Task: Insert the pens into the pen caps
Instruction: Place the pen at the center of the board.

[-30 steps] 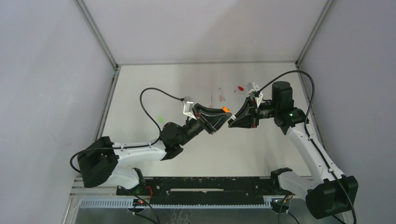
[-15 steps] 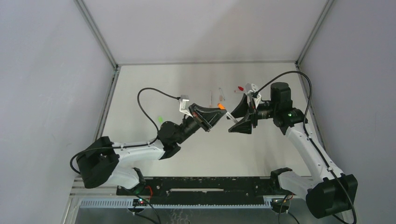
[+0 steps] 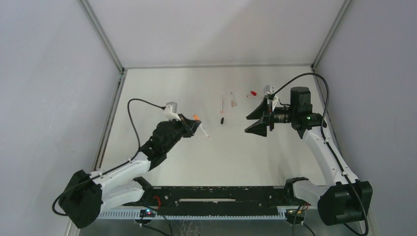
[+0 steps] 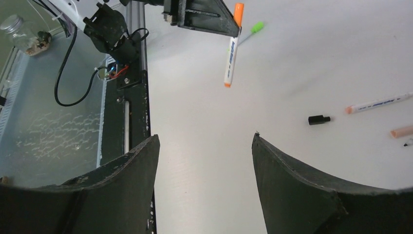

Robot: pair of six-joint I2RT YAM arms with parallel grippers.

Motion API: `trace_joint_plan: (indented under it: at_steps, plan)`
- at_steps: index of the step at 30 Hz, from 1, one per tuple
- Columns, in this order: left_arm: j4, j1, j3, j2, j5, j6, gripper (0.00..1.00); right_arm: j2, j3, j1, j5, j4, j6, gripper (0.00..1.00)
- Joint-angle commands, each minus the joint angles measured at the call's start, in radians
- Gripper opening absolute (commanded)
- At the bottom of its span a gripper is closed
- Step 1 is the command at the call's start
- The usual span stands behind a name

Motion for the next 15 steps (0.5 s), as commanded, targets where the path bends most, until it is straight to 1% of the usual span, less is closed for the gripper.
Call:
trace_joint_plan:
  at_steps: [1,3,8,10,15]
  plan:
    - [-0.463,0.132,0.009,-0.074,-0.074,0.013,0.0,0.014,-0.003,-0.003,0.019,-0.005,-0.03,0.76]
    - [-0.566,0.207,0.026,-0.075,-0.057,0.023,0.0,0.019,-0.003,-0.004,0.021,-0.005,-0.031,0.76]
    - [-0.65,0.379,0.049,-0.039,0.018,0.048,0.0,0.02,-0.003,-0.004,0.03,-0.009,-0.035,0.76]
    - [-0.685,0.41,0.07,-0.021,0.017,0.063,0.0,0.019,-0.003,-0.007,0.032,-0.009,-0.036,0.76]
    - [-0.799,0.439,0.141,0.022,-0.071,0.086,0.0,0.02,-0.003,-0.011,0.032,-0.011,-0.036,0.76]
